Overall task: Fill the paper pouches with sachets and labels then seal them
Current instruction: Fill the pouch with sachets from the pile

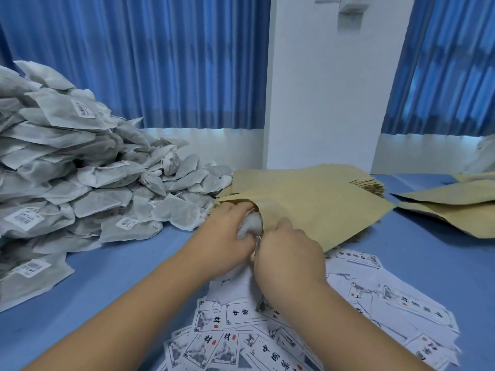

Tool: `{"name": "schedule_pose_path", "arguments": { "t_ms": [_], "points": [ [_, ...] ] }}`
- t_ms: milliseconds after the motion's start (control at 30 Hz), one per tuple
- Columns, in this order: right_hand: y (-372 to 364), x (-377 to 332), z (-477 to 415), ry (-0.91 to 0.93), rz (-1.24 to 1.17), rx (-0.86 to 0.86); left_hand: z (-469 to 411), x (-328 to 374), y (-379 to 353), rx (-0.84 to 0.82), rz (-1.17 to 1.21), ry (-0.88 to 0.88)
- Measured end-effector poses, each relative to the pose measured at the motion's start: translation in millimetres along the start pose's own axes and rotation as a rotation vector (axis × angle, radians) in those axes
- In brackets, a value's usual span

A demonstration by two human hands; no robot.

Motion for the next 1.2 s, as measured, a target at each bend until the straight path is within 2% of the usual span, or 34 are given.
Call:
{"name": "schedule_pose_path", "arguments": {
  "t_ms": [100, 167, 267, 367, 600, 733, 800, 867, 933, 967, 1067, 1133, 1200],
  "points": [
    [10, 6, -1, 0.025, 0.025, 0.133, 1, 4, 5, 0.073, 0.090, 0.086],
    [16, 10, 1, 0.069, 0.025, 0.230, 1, 9, 9, 0.098, 0.056, 0.093],
    [21, 19, 5, 0.089, -0.071, 0.421, 1, 21, 14, 0.075, 0.014, -0.021],
    [24, 21, 9, 0.104, -0.149, 0.487, 2, 29, 13, 0.023, -0.066, -0.115],
    [31, -3, 20, 0.227, -0.249, 0.591, 1, 28, 18, 0.100, -0.422, 0.104],
    [35, -8, 20, 0.240, -0.334, 0.620, -1, 26, 21, 0.077, -0.596, 0.182],
    [34, -7, 19, 0.228, -0.336, 0.619, -4, 25, 20, -0.046, -0.508, 0.126],
    [31, -2, 16, 0.194, -0.338, 0.591, -5, 26, 21, -0.130, -0.177, 0.112],
    [28, 7, 12, 0.131, -0.375, 0.562, -3, 30, 22, -0.133, 0.075, 0.116],
    [27, 12, 11, 0.101, -0.389, 0.551, -2, 32, 23, -0.097, 0.069, 0.090],
    [27, 22, 10, 0.068, -0.387, 0.559, 0, 32, 25, 0.144, -0.304, -0.037],
    [30, 21, 13, 0.090, -0.360, 0.584, 3, 28, 25, 0.208, -0.469, -0.036],
    [35, 15, 19, 0.123, -0.330, 0.622, 5, 29, 24, 0.224, -0.518, -0.019]
  ]
}}
Point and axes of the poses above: each hand's wrist, its own z-axis away from the middle knuckle, its own y-axis out of the back of the hand, x = y × z, the point moved 2 cm from there along -z, towards the middle knuckle, and after that the axes turned 2 degrees about y, right-handed, at the moved point
